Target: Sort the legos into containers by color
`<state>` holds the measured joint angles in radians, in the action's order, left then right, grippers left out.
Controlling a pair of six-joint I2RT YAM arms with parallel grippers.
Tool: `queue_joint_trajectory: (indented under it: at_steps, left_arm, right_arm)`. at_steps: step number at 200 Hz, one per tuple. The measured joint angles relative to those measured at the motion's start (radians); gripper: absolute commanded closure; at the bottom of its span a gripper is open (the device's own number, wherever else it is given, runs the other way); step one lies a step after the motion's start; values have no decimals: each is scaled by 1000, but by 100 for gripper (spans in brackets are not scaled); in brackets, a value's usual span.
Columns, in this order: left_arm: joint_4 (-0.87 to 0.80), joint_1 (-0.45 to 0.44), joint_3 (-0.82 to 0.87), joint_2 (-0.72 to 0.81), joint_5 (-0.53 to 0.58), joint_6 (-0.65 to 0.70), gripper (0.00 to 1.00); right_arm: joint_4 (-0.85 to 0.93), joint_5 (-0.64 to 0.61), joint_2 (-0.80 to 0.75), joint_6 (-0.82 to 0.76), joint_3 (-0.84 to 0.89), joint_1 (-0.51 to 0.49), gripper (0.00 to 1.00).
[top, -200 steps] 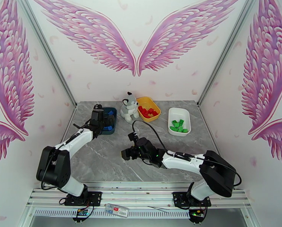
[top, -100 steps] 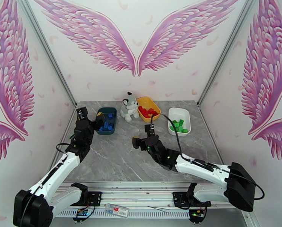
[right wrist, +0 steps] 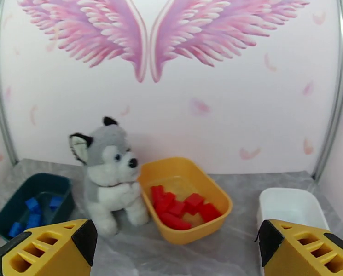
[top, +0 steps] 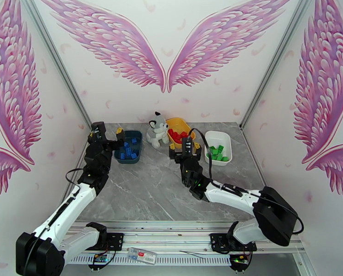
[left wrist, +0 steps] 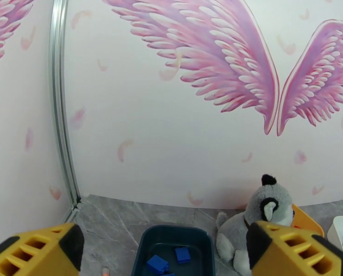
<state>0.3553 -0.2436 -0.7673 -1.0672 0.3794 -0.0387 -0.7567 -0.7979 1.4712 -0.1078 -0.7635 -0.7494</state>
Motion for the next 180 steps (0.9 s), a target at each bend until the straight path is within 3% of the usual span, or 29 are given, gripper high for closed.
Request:
queue_joint_trajectory:
  at_steps: [35, 97, 131, 180]
  left_arm:
    - [74, 90, 198, -13, 65, 29, 1]
    - [271, 122, 380, -221, 155, 27, 1]
    - [410, 130, 394, -401, 162, 28, 1]
    - [470, 159, 397, -420, 95, 28, 1]
  right_arm:
    - [-54, 14, 2, -57, 109, 224, 1]
    - [53, 105, -26, -23, 251, 468, 1]
    - [-35, 224, 16, 31, 347, 523, 1]
    - [-170, 423, 64, 60, 406, 579, 1]
